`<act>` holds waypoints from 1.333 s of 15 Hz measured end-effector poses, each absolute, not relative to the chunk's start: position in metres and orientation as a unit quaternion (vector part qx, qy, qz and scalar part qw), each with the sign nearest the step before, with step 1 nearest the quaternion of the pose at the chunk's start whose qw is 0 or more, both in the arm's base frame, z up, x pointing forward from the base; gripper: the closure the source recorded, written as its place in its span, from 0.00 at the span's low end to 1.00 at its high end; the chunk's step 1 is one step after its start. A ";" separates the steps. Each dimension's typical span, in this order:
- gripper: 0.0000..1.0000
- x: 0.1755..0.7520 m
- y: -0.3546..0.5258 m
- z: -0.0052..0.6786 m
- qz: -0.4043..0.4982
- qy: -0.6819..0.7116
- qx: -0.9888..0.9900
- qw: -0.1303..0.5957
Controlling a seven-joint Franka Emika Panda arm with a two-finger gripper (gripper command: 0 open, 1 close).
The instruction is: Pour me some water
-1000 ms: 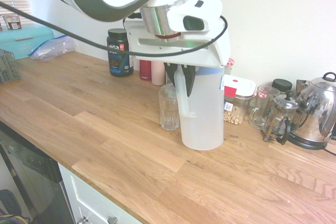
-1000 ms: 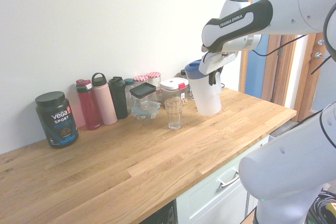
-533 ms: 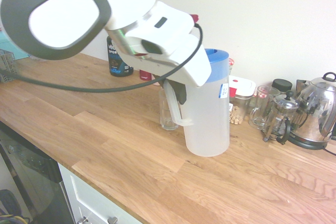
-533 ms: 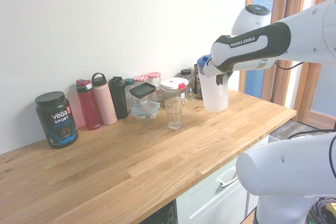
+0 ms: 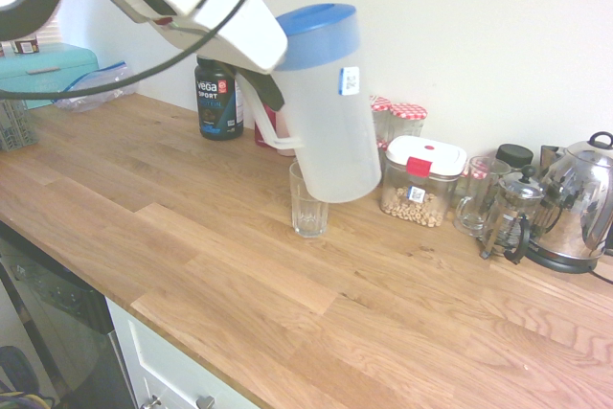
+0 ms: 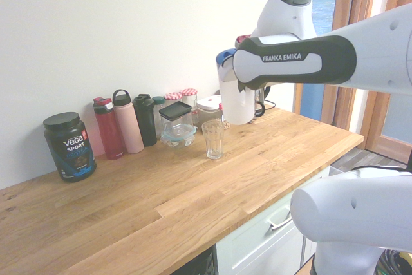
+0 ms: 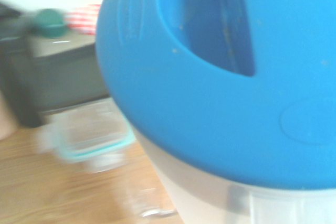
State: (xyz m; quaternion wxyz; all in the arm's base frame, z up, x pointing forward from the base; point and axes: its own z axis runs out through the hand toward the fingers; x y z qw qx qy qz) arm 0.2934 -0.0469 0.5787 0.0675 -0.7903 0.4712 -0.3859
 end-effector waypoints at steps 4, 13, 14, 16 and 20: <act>1.00 0.283 0.015 0.585 -0.391 0.445 -0.803 0.071; 1.00 0.264 0.167 0.534 -0.311 0.324 -0.886 0.113; 1.00 0.268 0.178 0.523 -0.299 0.311 -0.895 0.115; 1.00 0.279 0.201 0.502 -0.287 0.288 -0.907 0.112; 1.00 0.324 0.236 0.494 -0.241 0.267 -0.926 0.116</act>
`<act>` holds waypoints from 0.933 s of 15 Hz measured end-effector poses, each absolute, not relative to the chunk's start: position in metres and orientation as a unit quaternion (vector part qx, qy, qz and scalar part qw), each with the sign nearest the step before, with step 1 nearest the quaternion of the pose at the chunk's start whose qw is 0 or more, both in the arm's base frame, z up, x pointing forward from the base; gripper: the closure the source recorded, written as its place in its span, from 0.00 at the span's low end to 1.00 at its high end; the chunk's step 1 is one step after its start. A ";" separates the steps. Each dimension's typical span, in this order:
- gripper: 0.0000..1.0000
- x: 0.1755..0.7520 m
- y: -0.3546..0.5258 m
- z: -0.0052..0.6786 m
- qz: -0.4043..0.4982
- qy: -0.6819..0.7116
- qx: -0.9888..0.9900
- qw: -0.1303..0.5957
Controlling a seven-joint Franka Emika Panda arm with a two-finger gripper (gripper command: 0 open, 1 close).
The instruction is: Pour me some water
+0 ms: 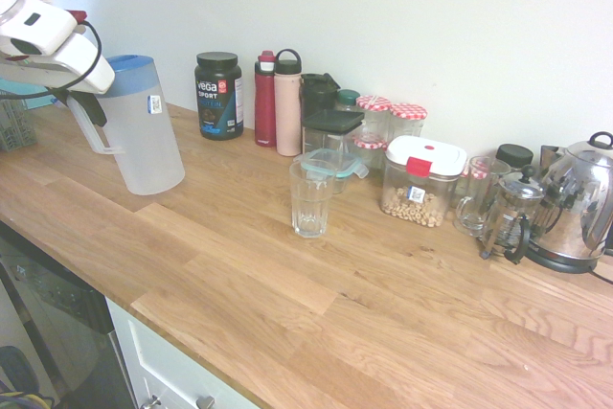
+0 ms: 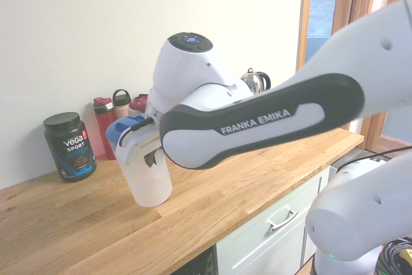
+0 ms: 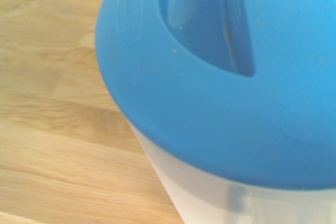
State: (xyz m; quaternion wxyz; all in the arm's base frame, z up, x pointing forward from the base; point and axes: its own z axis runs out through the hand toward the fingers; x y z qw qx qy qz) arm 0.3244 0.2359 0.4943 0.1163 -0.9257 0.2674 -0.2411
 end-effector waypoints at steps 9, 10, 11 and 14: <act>1.00 0.446 0.259 0.476 -0.210 0.272 -0.934 0.095; 1.00 0.448 0.261 0.473 -0.209 0.275 -0.933 0.104; 1.00 0.449 0.262 0.472 -0.207 0.278 -0.931 0.112; 0.00 0.446 0.263 0.466 -0.201 0.282 -0.929 0.126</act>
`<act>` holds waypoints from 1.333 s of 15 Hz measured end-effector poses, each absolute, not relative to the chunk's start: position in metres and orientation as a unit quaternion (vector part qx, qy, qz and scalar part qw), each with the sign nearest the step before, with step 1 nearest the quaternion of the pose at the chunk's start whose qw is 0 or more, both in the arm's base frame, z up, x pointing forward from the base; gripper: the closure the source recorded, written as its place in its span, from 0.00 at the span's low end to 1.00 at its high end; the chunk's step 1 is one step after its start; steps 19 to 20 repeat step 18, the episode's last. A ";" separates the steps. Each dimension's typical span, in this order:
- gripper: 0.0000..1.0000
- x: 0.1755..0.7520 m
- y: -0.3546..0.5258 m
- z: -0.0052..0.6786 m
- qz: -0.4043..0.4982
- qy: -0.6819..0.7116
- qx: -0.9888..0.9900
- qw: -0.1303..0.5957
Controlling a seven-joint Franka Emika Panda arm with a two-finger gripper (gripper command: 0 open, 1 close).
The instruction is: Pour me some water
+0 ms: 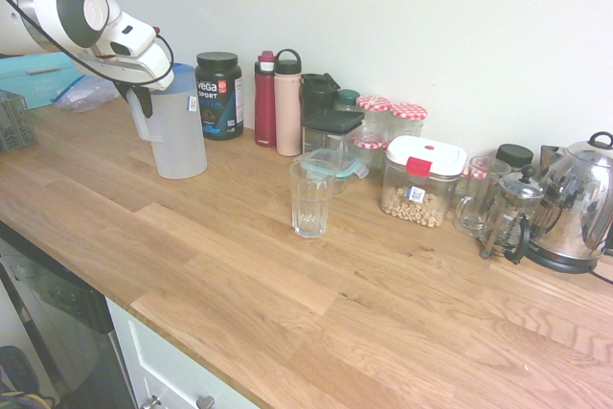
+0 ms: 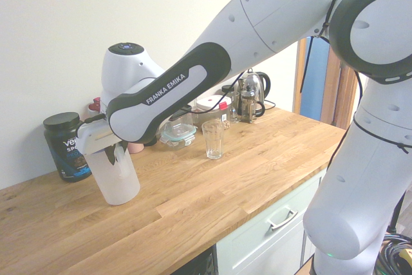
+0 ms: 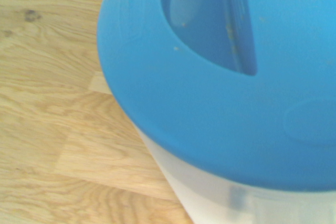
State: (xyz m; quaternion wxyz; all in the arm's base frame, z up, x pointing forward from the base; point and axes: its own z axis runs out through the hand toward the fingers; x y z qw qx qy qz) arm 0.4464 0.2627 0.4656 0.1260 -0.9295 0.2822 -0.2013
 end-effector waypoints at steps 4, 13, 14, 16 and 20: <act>0.00 0.443 0.251 0.459 -0.196 0.300 -0.924 0.136; 0.00 0.409 0.253 0.459 -0.189 0.294 -0.931 0.102; 0.00 0.398 0.255 0.463 -0.178 0.293 -0.936 0.080; 0.00 0.367 0.257 0.474 -0.147 0.290 -0.945 0.032; 0.00 0.336 0.254 0.487 -0.115 0.283 -0.952 -0.006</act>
